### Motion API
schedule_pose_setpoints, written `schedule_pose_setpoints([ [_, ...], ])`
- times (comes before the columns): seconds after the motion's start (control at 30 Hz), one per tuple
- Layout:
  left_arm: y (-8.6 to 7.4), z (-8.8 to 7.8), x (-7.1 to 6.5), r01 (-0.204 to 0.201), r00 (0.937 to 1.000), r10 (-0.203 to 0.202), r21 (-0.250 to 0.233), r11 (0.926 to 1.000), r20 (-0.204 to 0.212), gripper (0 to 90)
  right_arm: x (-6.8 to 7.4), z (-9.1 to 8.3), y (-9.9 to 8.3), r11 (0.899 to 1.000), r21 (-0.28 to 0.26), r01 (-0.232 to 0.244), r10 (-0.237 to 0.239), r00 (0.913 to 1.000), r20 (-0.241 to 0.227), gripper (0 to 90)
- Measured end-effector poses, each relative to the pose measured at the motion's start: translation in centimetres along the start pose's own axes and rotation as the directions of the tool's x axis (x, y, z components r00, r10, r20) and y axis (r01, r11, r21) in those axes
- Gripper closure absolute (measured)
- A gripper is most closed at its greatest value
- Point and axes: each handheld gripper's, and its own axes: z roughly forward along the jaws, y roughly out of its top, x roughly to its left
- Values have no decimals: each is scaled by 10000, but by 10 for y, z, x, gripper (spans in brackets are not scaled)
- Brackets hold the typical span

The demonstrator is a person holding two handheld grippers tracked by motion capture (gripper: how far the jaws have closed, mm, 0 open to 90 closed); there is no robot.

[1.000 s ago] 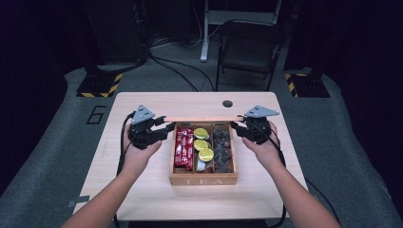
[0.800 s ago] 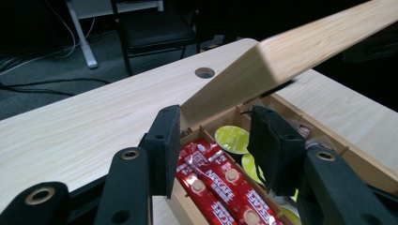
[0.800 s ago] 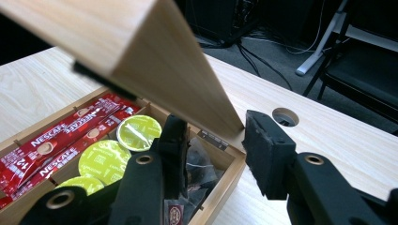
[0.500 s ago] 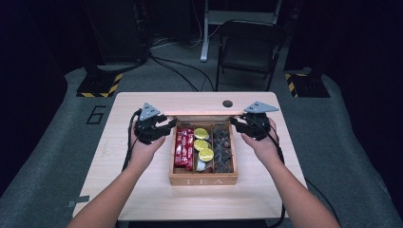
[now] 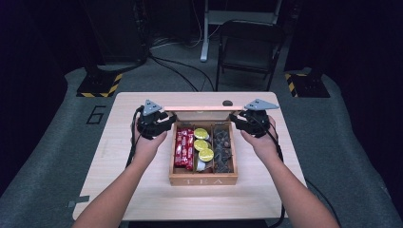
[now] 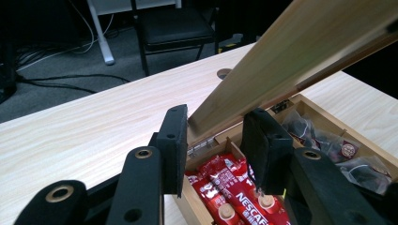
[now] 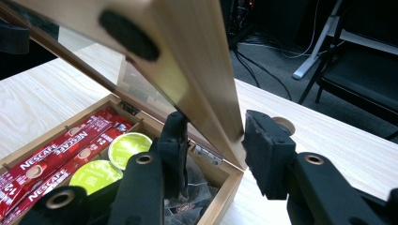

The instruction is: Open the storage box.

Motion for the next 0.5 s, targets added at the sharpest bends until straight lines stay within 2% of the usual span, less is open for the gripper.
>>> schedule_pose_setpoints([
  [0.1,1,1,0,27,10000,-27,-59,10000,-75,612,-1,4,-4,10000,45,53,-53,10000,60,599],
  [0.37,3,5,2,135,9998,-137,-149,9998,-139,615,-7,16,-13,9991,321,-266,260,9995,189,595],
  [0.5,5,7,3,230,9996,-233,-172,9996,-165,616,-8,21,-14,9991,369,-184,178,9997,168,594],
])
